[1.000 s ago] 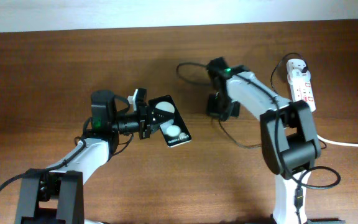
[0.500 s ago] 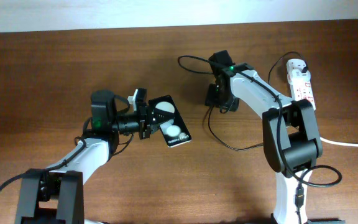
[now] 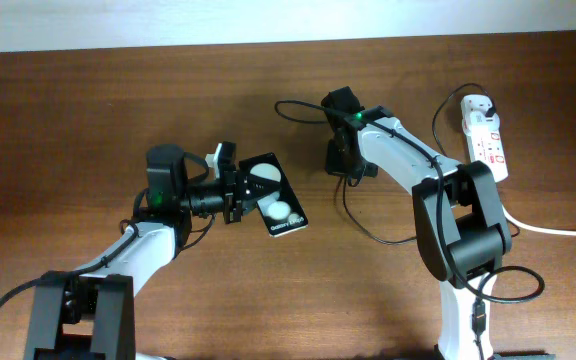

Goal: Plug charger to phone and switch on socket
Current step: 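Carry the cable plug up to the phone's bottom port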

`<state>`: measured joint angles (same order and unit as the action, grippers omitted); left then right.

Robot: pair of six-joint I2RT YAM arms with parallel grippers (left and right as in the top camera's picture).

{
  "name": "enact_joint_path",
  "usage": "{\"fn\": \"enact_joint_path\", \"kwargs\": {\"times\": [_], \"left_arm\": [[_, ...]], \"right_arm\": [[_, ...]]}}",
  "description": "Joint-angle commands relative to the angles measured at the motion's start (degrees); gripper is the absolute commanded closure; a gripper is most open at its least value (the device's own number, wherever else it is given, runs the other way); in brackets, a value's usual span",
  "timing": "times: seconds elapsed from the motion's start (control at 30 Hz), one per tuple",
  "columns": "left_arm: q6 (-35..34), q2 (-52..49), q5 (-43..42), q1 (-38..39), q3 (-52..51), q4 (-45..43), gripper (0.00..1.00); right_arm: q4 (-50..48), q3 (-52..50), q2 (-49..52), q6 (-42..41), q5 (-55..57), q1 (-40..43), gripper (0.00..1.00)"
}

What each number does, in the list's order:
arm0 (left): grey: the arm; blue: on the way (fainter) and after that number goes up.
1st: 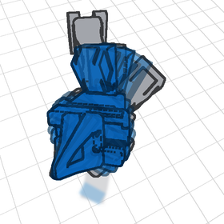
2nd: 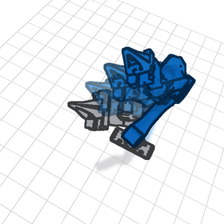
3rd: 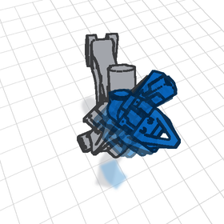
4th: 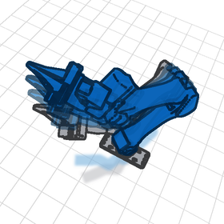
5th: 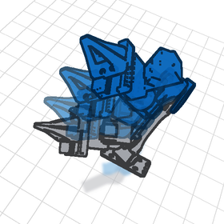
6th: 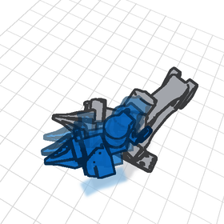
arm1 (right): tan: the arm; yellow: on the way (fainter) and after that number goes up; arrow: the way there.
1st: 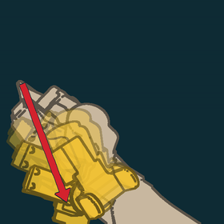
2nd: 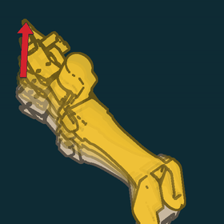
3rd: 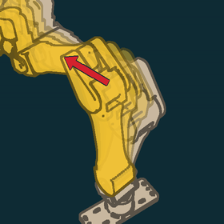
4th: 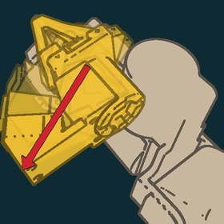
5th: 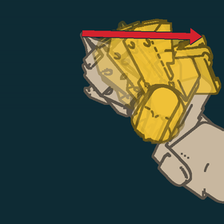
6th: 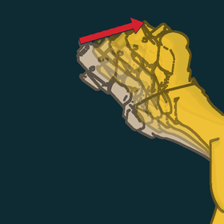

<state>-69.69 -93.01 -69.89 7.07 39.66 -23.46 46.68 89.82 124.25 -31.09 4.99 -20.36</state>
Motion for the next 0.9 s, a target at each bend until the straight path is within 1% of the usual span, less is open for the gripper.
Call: {"fn": "enact_joint_path", "kwargs": {"times": [0.0,0.07,0.13,0.17,0.23,0.27,0.33,0.4,0.5,0.57,0.6,0.67,0.73,0.77,0.8,0.83,0.87], "left_arm": [[0.1,0.1,-1.1,0.1,1.0,-0.5,1.00],[0.1,0.1,-1.1,0.1,1.0,-0.5,1.00],[0.1,0.1,-1.2,0.1,1.0,-0.5,1.00],[0.1,0.1,-1.3,0.1,1.0,-0.5,1.00],[0.1,0.1,-1.0,0.1,1.0,-0.5,1.00],[0.1,0.1,-0.8,0.1,1.0,-0.5,1.00],[2.6,0.1,-1.7,0.1,1.0,-1.7,1.00],[3.3,0.1,-3.6,0.1,1.0,-5.6,1.00],[3.4,0.1,-5.0,0.1,1.0,-6.6,1.00],[3.8,0.1,-5.2,0.1,1.0,-7.3,1.00],[3.8,0.1,-6.1,0.1,1.0,-9.4,1.00],[3.7,0.1,-6.9,0.1,1.0,-11.9,1.00],[3.3,0.1,-6.9,0.1,1.0,-12.1,1.00],[2.0,0.1,-6.9,0.1,1.0,-12.1,1.00],[0.5,0.1,-6.9,0.1,1.0,-12.1,1.00],[-1.6,0.1,-6.9,0.1,1.0,-12.1,1.00],[-1.7,0.1,-6.9,0.1,1.0,-12.0,1.00]], "right_arm": [[0.9,-1.4,2.3,0.2,1.0,0.0,0.96],[1.3,-1.4,2.2,0.3,-1.8,0.1,0.96],[1.7,-1.0,1.0,2.6,-8.6,1.2,0.96],[2.6,-0.8,-2.0,4.8,-13.6,2.5,0.96],[5.4,-0.8,-8.9,8.5,-18.3,5.0,0.96],[7.9,-0.8,-14.0,11.1,-21.3,6.4,0.96],[14.3,-0.8,-24.3,14.5,-24.2,8.3,0.96],[19.7,-0.8,-32.7,18.9,-28.9,8.9,0.96],[29.2,-0.8,-43.5,23.4,-31.9,8.9,0.96],[33.9,-0.8,-51.3,23.8,-33.1,8.9,0.96],[35.7,-0.9,-55.3,23.8,-34.8,8.8,0.96],[36.4,-3.7,-63.2,23.8,-37.5,8.8,0.96],[33.5,-11.9,-70.0,23.5,-43.2,8.8,0.96],[31.3,-15.9,-71.6,23.5,-47.1,8.8,0.96],[27.3,-21.5,-72.5,21.0,-50.8,8.8,0.96],[23.7,-27.0,-72.4,19.1,-52.9,8.7,0.96],[20.8,-30.8,-72.3,17.7,-53.5,8.7,0.96]]}}
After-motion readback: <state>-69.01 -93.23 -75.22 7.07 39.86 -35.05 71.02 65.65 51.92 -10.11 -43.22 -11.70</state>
